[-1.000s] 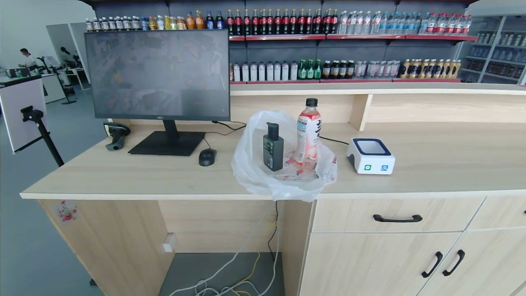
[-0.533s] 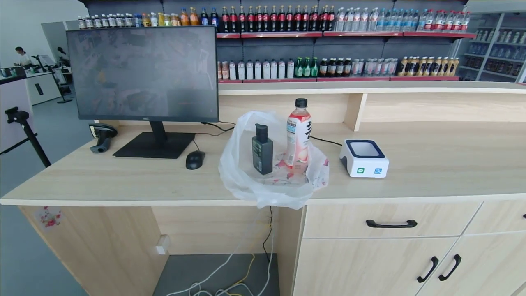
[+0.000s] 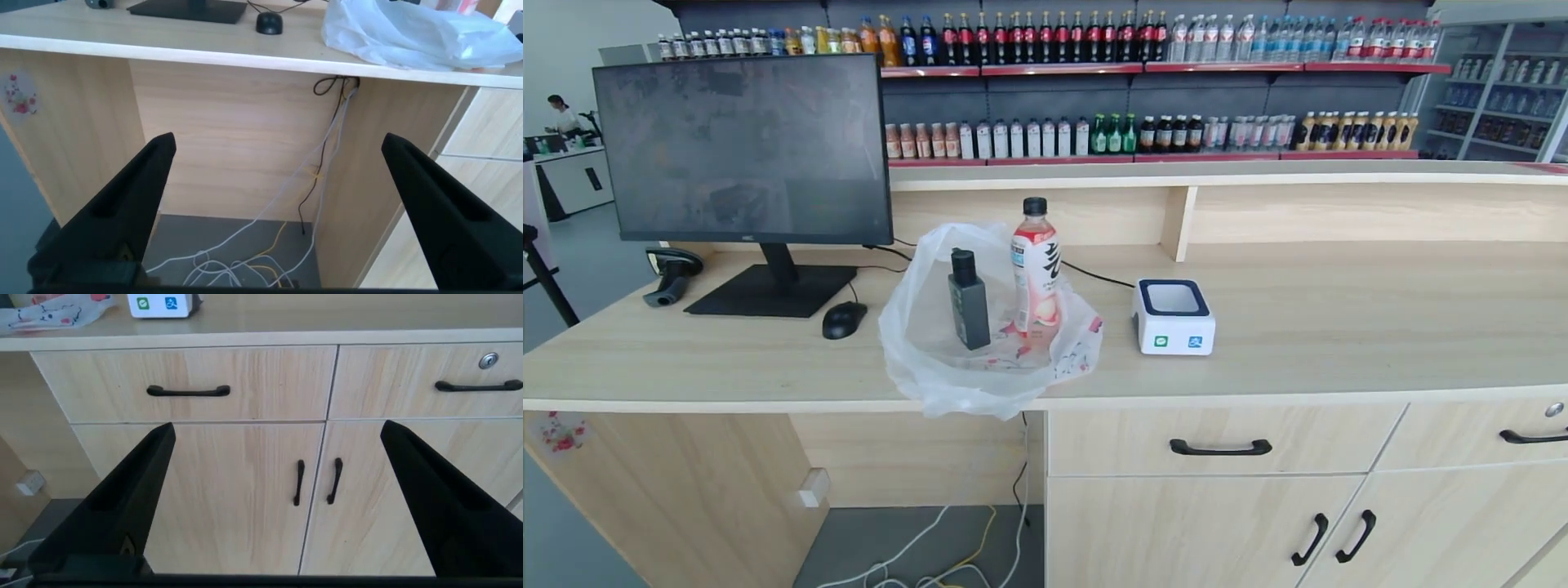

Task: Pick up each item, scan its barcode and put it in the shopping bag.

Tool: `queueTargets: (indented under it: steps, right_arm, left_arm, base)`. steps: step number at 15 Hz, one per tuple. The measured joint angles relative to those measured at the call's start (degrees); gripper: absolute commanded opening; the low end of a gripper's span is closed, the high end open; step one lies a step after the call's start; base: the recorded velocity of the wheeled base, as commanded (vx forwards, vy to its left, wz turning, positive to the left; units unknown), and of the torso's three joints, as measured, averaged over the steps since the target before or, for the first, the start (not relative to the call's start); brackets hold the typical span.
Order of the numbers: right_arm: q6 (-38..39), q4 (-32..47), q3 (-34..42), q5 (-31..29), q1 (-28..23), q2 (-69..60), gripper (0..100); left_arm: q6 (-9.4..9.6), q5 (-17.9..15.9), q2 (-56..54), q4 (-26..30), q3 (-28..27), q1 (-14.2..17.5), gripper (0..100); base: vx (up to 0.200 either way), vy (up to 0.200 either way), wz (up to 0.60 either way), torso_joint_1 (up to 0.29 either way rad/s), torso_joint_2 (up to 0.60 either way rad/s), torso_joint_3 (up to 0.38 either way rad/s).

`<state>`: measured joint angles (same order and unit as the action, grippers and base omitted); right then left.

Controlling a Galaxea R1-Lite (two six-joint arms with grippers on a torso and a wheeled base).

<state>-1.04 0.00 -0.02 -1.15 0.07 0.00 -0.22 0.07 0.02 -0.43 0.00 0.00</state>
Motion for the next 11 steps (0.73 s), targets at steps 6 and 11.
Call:
queueTargets:
  steps: [6, 11]
  right_arm:
    - [0.1, -0.1, 0.0, 0.0, -0.1, 0.0, 100]
    - [0.2, 0.0, 0.0, 0.0, 0.1, 0.0, 100]
  left_arm:
    - [-0.02, 0.0, 0.0, 0.0, 0.0, -0.2, 100]
    - [-0.02, 0.0, 0.0, 0.0, 0.0, 0.0, 100]
  base:
    - [0.000, 0.000, 0.00, 0.000, 0.00, 0.000]
    - [0.000, 0.000, 0.00, 0.000, 0.00, 0.000]
